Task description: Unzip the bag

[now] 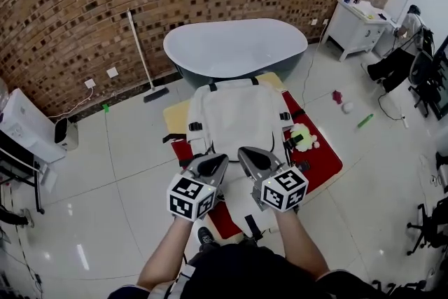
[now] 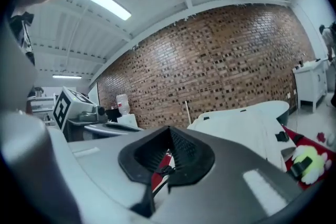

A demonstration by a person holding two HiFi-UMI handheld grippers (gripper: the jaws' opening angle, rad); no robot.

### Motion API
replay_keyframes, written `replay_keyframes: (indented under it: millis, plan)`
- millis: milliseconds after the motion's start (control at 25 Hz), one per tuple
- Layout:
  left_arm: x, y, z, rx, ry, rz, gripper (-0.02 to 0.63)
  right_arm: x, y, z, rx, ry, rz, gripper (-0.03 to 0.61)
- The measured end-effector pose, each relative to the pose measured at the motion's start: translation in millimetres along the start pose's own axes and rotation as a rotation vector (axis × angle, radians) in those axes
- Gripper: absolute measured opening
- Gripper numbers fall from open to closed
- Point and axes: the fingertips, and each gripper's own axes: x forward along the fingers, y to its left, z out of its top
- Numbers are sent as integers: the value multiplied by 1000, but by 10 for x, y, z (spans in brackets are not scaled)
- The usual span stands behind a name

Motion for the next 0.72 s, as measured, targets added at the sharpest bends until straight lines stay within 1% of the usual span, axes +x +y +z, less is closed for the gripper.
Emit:
replay_keyframes:
  millis: [80, 200, 360, 720]
  plan:
    - [-2, -86, 122, 13, -28, -2, 2, -90, 45, 151, -35, -37, 20, 6]
    - [-9, -162, 253, 36, -64, 6, 2, -206, 95, 343, -60, -89, 50, 6]
    - [-20, -254, 346, 32, -78, 1, 2, -308, 169, 503, -87, -126, 76, 6]
    - [16, -422, 417, 35, -95, -13, 2, -429, 194, 580, -102, -130, 94, 6]
